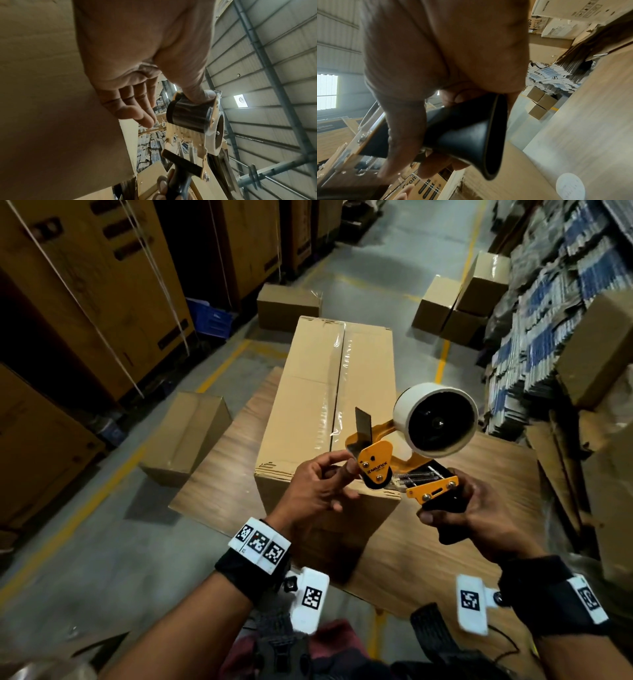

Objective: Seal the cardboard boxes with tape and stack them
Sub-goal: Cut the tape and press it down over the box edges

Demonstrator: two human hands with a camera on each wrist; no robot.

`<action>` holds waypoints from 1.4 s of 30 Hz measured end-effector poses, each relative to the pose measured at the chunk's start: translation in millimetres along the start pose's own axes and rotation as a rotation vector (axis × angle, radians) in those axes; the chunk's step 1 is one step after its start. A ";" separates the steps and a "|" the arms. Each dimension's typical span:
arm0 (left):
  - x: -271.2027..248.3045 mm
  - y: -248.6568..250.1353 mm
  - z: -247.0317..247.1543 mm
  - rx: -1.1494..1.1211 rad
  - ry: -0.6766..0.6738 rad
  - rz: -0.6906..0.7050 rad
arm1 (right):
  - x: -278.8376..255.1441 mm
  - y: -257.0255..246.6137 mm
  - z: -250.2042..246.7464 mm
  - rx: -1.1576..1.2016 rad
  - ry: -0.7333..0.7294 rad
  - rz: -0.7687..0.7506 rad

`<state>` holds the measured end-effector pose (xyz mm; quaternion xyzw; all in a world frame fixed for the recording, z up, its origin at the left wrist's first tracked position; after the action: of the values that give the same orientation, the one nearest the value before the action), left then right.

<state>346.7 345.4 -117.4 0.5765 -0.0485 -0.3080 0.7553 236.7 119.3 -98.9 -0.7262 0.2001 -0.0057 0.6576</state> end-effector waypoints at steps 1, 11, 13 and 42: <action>1.5 2.2 -0.5 0.010 0.025 0.018 | -1.1 -0.4 0.6 0.000 0.005 -0.013; 0.2 12.1 2.2 0.058 0.063 0.098 | -6.2 3.6 -7.5 -0.023 0.047 -0.009; -4.3 12.5 2.6 0.059 0.031 0.148 | -5.8 6.0 -10.3 -0.007 0.063 -0.001; -3.1 5.4 -7.7 0.236 -0.079 -0.296 | -4.0 11.0 -14.3 -0.005 0.057 0.010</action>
<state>349.8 354.2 -114.1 0.6494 -0.0285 -0.4305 0.6262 226.0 106.3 -106.5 -0.7265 0.2224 -0.0228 0.6498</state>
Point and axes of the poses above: each hand's wrist, its own x-axis towards the middle knuckle, its own z-axis out of the palm, y = z × x, the point moved 7 cm from there along x, towards the middle knuckle, and after that the axes turned 6 degrees about y, right-handed, at the moved point
